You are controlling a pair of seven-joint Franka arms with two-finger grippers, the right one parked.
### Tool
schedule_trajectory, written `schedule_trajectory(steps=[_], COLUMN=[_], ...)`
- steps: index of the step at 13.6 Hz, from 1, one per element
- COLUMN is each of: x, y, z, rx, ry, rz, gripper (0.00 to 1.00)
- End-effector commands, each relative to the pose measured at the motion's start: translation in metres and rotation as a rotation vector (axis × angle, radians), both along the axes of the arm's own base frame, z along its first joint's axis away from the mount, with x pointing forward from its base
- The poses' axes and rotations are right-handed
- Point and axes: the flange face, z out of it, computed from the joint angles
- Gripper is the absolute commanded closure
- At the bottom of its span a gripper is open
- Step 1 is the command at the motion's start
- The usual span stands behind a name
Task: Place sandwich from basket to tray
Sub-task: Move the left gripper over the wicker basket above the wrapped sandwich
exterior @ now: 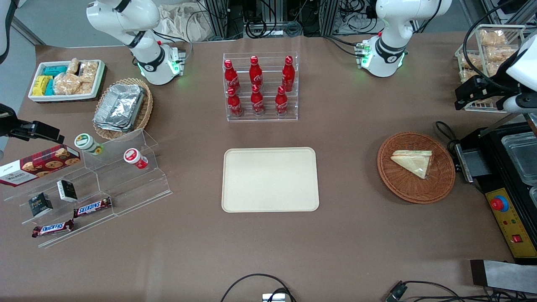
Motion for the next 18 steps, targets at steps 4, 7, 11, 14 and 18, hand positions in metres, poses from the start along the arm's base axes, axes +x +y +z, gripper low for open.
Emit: schedule_trajectory(steps=[4,7,11,14,18], x=[0.006,0.020,0.028,0.021,-0.004], y=[0.002,0.004,0.011,0.033,0.044], z=[-0.006,-0.029,-0.078,-0.115,-0.164], rx=[0.020,0.032,0.043,0.023,-0.009], ry=[0.027,0.063,0.116,0.104,0.055], rz=[0.046,0.298,0.425,0.519,0.672], gripper=[0.00,0.00,0.00,0.00,0.00])
